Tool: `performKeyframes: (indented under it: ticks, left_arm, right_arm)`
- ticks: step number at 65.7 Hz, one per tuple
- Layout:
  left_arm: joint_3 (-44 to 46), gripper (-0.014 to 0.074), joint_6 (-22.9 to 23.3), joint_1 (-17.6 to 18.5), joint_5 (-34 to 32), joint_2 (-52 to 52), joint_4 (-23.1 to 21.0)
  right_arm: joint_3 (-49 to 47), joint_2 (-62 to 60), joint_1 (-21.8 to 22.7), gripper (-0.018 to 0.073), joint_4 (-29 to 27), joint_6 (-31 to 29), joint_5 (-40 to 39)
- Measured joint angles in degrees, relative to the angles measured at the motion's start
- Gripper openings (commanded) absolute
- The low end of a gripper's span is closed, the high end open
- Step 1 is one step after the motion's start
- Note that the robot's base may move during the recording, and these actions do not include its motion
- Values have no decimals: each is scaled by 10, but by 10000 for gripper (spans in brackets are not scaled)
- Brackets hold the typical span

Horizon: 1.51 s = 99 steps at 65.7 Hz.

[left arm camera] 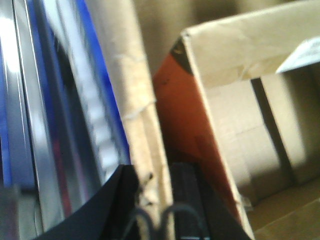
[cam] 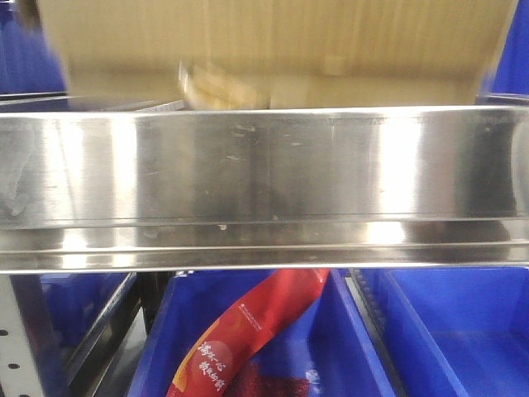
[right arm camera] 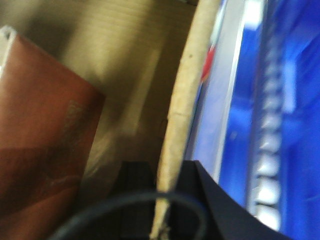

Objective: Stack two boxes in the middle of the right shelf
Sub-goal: 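Lower the held boxes onto the middle shelf level with both grippers, then open both grippers and pull them back from the boxes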

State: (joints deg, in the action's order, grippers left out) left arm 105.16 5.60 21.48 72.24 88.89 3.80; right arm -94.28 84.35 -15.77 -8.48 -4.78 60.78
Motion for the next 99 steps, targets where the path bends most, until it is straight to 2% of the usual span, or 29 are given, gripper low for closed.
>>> performKeyframes:
  ticks: [6,12,13,16,17,20,22,23,25,27,33,45,50,54,61,63,67,71,74,80,91,99]
  left_arm:
    - [-11,-87,0,0,-2,0,3]
    - [-14,35,1,0,-6,0,4]
    - [-14,65,1,0,-6,0,4]
    - [-14,232,1,0,-8,0,3]
    - [-14,253,0,0,-9,0,2]
    - [-14,419,-1,1,-10,0,1]
    - [-14,491,-3,1,-11,0,1]
    - [-14,561,-3,1,-12,-1,-1]
    - [-14,632,-4,1,-12,-1,-1]
    - [-14,604,-4,1,-14,-2,-1]
    - [-14,542,-4,1,-21,-4,0]
    - [-14,538,-4,1,-23,-15,-2]
    - [-14,537,-4,1,-23,-31,-3]
    - [-14,526,-4,1,-21,-47,-3]
    - [-16,452,-4,1,-21,-83,-3]
    - [-21,399,-4,1,-21,-98,-1]
    - [-36,297,-4,1,-21,-126,1]
    - [-69,146,-4,1,-32,-167,6]
    - [-110,32,-4,1,-58,-212,9]
    - [-191,-109,-4,1,-110,-284,11]
    - [-332,-111,-6,1,-221,-421,23]
    - [-438,-111,-6,1,-280,-512,52]
  right_arm:
    - [0,5,0,-86,-5,0,-8]
    - [0,5,0,76,-5,0,-8]
    - [0,5,0,111,-6,0,-8]
    - [0,5,0,280,-6,-1,-16]
    - [0,5,0,299,-6,-1,-18]
    - [0,5,0,406,-5,-1,-23]
    - [0,6,0,467,-5,-1,-25]
    - [0,6,0,493,-3,-1,-26]
    - [0,6,0,537,-2,-1,-26]
    - [0,6,0,575,-2,-1,-26]
    - [0,6,0,569,-2,0,-32]
    - [0,-7,0,566,-2,2,-33]
    - [0,-23,0,522,-2,5,-33]
    - [0,-43,0,447,-2,6,-33]
    - [0,-79,0,214,-2,8,-32]
    - [3,-93,0,106,-2,8,-32]
    - [13,-120,0,-27,-2,8,-35]
    - [36,-157,0,-170,-2,8,-46]
    - [70,-192,0,-160,-2,9,-63]
    - [129,-253,0,-160,-2,8,-90]
    - [259,-343,0,-162,-2,-5,-157]
    - [362,-407,0,-162,-2,-12,-218]
